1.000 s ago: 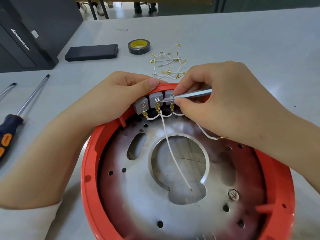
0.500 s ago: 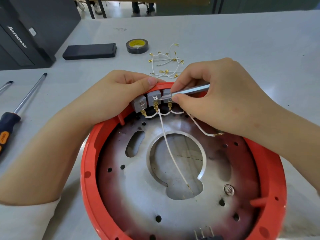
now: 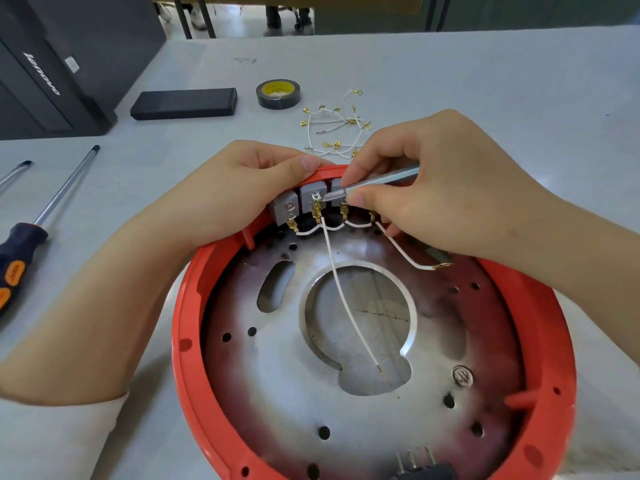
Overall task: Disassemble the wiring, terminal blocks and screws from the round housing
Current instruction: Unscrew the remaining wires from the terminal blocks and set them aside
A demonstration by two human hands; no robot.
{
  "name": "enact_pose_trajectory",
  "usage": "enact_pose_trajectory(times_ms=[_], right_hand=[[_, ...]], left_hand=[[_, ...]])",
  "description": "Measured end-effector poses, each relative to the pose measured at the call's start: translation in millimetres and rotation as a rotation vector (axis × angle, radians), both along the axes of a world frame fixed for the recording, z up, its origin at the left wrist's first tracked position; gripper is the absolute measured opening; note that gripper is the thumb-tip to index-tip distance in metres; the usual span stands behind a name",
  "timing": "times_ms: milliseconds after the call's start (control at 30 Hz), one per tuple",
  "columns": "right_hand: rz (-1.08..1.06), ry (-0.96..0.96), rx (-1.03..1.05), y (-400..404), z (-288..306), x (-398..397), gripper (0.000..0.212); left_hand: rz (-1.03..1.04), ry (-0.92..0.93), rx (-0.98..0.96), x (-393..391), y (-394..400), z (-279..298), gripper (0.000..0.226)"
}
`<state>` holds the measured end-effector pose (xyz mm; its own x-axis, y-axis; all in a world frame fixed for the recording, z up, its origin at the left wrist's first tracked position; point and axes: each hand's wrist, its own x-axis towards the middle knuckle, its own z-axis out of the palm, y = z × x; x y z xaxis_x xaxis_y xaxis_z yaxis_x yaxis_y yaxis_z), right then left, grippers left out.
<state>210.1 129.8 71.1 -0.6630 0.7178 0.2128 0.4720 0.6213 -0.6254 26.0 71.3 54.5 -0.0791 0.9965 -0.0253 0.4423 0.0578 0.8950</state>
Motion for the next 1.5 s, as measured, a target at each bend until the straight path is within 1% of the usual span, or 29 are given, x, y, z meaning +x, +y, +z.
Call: enact_pose_trajectory(times_ms=[100, 233, 333, 467, 700, 800, 867, 967, 1100, 1233, 1300, 1400, 1467, 1500], right_hand=[[0.038, -0.021, -0.092, 8.7, 7.0, -2.4, 0.011], [0.095, -0.126, -0.139, 20.8, 19.6, -7.0, 0.011], [0.119, -0.172, -0.174, 29.3, 25.7, -11.3, 0.007], [0.165, -0.195, -0.252, 33.7, 28.8, -11.9, 0.008], [0.215, -0.215, -0.280, 40.0, 30.7, -11.9, 0.010], [0.289, -0.295, -0.307, 39.0, 33.8, -7.1, 0.005], [0.296, -0.310, -0.286, 37.0, 33.7, -4.4, 0.005], [0.248, -0.207, -0.248, 32.0, 30.2, -1.9, 0.003], [0.191, -0.069, -0.274, 21.4, 24.0, 2.7, 0.015], [0.084, 0.128, -0.311, 19.3, 22.5, 8.5, 0.012], [0.074, 0.195, -0.428, 18.3, 23.3, 9.1, 0.011], [0.183, 0.271, -0.672, 12.5, 22.7, 5.7, 0.020], [0.205, 0.318, -0.713, 8.6, 21.1, 1.4, 0.020], [0.184, 0.347, -0.699, 7.5, 20.0, -1.5, 0.014]], left_hand=[[-0.016, 0.016, -0.004, -0.2, 0.4, -0.3, 0.024], [-0.018, 0.035, -0.011, -2.2, 1.1, -1.2, 0.025], [-0.012, 0.060, -0.013, -3.8, 1.6, -2.0, 0.026], [-0.016, 0.053, 0.004, -3.0, 1.7, -1.6, 0.025], [-0.030, 0.029, -0.012, -6.3, 2.8, -4.3, 0.026], [-0.038, 0.010, -0.018, -6.3, 2.0, -5.6, 0.026], [-0.046, 0.002, -0.022, -6.6, 1.6, -6.0, 0.027], [-0.046, 0.010, -0.032, -7.6, 1.7, -6.1, 0.027], [-0.042, 0.012, -0.035, -7.6, 0.8, -5.9, 0.028], [-0.033, 0.024, -0.046, -5.9, 0.0, -4.0, 0.029], [-0.023, 0.025, -0.040, -4.3, -1.0, -2.7, 0.028], [-0.020, 0.037, -0.025, -1.2, -1.8, -0.4, 0.031], [-0.020, 0.031, -0.002, -1.2, -1.5, -0.4, 0.032], [-0.020, 0.028, 0.001, -1.9, -1.2, -0.6, 0.031]])
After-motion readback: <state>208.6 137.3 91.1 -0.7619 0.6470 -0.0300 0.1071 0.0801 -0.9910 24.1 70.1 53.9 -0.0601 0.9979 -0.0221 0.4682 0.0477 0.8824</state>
